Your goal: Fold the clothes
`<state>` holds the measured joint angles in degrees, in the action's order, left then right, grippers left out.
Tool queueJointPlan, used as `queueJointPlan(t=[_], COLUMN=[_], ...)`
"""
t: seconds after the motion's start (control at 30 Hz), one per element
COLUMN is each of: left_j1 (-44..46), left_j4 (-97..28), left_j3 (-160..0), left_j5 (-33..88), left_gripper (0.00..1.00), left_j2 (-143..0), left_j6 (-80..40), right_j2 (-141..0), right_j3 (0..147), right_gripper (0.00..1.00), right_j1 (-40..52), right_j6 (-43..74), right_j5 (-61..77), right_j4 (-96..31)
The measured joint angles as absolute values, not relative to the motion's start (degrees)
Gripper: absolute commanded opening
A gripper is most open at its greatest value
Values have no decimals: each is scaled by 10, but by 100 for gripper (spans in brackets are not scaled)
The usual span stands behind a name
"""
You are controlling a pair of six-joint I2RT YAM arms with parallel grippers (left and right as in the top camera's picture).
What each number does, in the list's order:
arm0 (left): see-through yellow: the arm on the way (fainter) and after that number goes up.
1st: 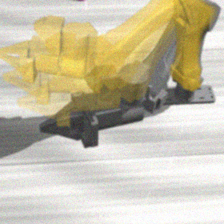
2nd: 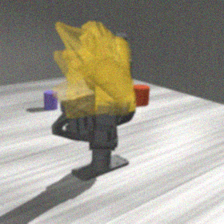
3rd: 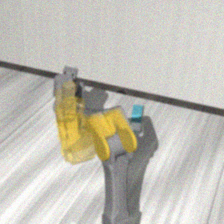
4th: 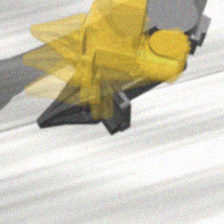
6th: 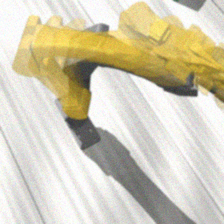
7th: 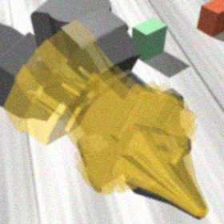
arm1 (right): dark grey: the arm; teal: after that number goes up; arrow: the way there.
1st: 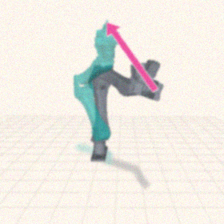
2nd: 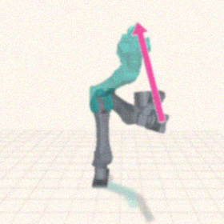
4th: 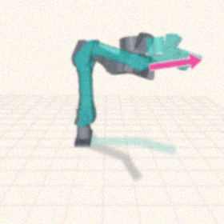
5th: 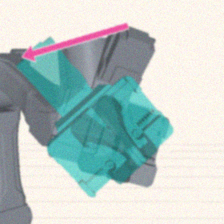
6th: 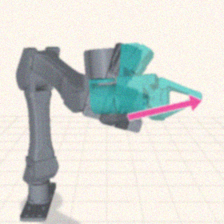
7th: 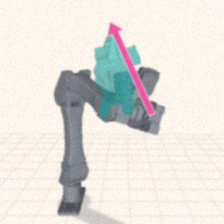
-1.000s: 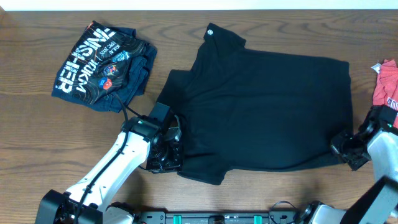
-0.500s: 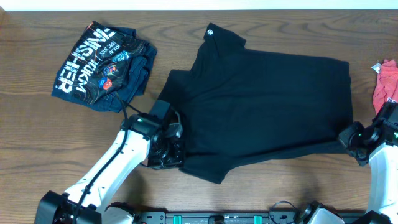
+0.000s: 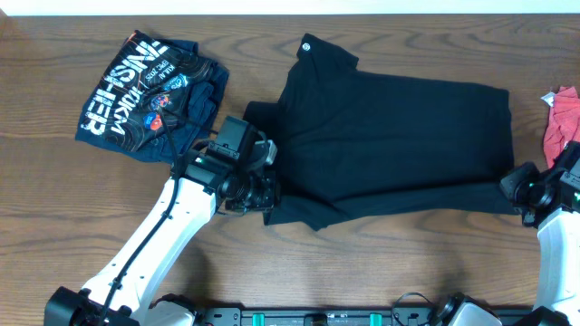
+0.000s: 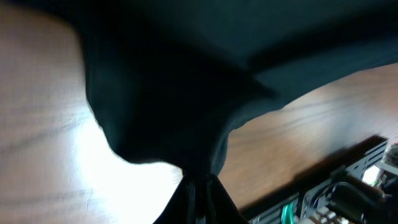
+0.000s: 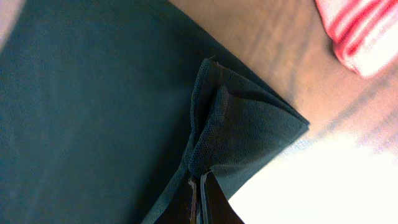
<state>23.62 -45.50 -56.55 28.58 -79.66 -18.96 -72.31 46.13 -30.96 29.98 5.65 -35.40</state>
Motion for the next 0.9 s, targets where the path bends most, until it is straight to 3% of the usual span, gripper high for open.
queueJointPlan(t=[0.47, 0.9], left_j1=[222, 222], left_j4=[-315, -223], left_j3=[-618, -618], left_j5=[270, 157], left_gripper=[6, 6], left_j2=[-797, -798], left_j6=[-118, -16], right_j2=[-806, -844], right_j3=[461, 461], right_gripper=[1, 1], right_j1=[-310, -310], right_j6=[331, 341], right_j5=[63, 91], right_j4=[-289, -195])
